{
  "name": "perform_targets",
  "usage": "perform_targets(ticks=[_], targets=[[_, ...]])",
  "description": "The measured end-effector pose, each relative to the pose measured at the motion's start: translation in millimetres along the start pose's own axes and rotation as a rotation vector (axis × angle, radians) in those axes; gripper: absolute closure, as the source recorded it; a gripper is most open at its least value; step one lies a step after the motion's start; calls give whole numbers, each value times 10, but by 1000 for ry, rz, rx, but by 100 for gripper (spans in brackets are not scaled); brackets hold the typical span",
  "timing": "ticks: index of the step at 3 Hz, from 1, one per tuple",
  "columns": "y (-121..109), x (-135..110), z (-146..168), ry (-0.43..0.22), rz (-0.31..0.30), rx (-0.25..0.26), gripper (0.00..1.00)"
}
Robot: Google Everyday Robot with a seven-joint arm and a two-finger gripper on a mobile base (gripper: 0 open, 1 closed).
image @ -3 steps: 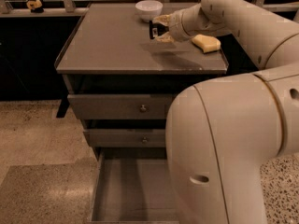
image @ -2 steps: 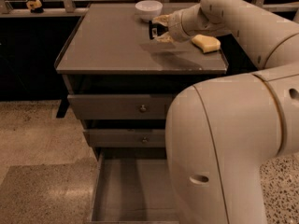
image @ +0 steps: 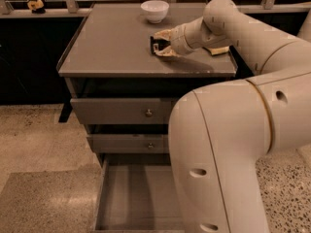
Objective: Pick rxbar chocolate from bottom drawer and place on counter
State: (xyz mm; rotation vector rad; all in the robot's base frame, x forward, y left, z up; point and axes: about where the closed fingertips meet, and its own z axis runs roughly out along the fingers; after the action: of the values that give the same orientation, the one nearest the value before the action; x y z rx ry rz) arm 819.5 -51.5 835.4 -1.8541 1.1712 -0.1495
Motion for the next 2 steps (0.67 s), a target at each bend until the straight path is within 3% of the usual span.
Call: perform_targets(ticks=[2], targets=[[20, -9, 19, -5, 1, -6, 58]])
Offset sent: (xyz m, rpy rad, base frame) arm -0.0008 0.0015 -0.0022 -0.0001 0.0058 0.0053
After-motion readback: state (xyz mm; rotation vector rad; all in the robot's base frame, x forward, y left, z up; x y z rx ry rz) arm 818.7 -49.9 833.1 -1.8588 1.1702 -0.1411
